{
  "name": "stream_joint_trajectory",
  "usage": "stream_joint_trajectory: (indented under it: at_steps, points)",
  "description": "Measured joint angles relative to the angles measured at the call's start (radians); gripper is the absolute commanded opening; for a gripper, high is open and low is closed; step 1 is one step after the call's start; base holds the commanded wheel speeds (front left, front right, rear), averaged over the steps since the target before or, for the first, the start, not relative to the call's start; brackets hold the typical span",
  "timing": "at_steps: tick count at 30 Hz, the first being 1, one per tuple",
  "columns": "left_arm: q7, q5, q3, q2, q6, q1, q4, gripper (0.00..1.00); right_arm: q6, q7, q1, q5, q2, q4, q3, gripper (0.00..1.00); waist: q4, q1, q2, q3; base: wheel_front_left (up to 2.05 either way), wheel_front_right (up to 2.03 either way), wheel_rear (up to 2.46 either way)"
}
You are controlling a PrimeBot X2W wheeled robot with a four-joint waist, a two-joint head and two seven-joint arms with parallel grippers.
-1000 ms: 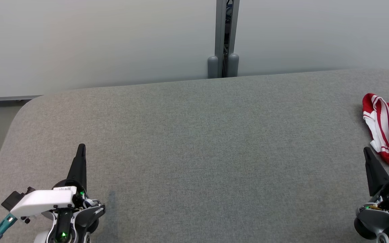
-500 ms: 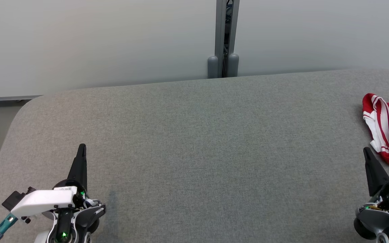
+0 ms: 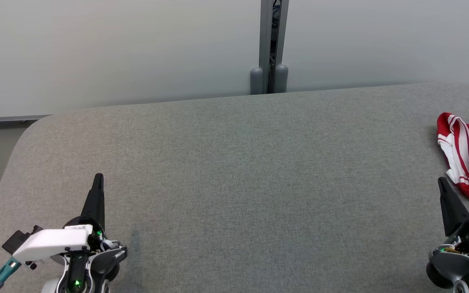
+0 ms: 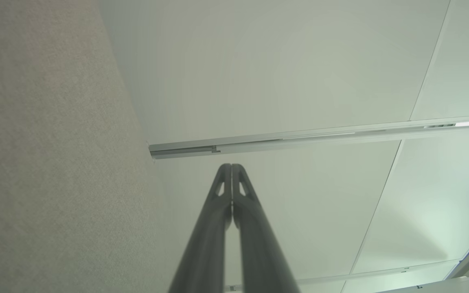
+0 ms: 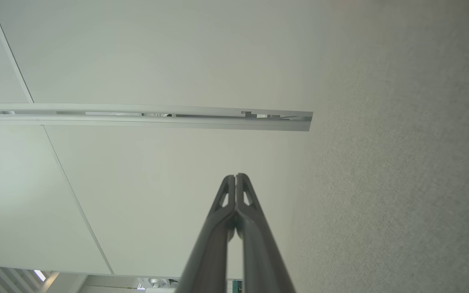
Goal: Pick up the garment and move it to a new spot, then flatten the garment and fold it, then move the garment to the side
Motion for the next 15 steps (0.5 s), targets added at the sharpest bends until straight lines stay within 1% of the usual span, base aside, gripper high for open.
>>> stream_joint_trajectory:
  at_steps: [15]
  points:
    - [0.001, 0.006, 0.003, -0.002, 0.000, 0.000, 0.000, 0.00, 0.000, 0.007, -0.003, -0.004, 0.004, 0.001, -0.007, 0.00, 0.000, 0.0000, 0.0000, 0.000, 0.00, 0.00, 0.00]
